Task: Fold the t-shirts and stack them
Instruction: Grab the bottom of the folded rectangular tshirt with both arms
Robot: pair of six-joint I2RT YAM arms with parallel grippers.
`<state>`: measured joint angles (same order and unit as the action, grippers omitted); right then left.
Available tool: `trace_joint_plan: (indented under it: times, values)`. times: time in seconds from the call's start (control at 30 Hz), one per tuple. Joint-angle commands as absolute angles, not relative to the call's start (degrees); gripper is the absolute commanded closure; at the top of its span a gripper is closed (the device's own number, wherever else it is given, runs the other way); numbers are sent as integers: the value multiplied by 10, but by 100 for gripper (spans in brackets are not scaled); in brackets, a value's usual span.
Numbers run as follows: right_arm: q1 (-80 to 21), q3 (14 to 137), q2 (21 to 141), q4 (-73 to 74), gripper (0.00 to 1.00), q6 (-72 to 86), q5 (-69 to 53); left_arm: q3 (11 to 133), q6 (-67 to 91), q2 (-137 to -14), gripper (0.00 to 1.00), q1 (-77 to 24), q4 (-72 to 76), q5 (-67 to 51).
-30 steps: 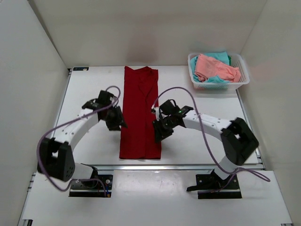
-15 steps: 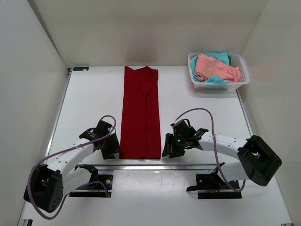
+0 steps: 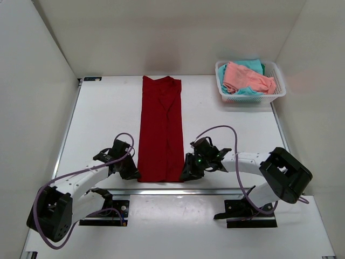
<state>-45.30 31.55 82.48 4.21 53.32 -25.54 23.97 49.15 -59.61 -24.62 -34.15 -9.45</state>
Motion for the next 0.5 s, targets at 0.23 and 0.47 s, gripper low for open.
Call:
trace_joint_plan:
  times: [0.23,0.47]
  values:
    - [-507,296,802,88,100,519,-280,188,524,-506,100,-291,-400,-110]
    - [-492,337,746,185,100,477,-301,229,525,-449,100,-274,-494,-128]
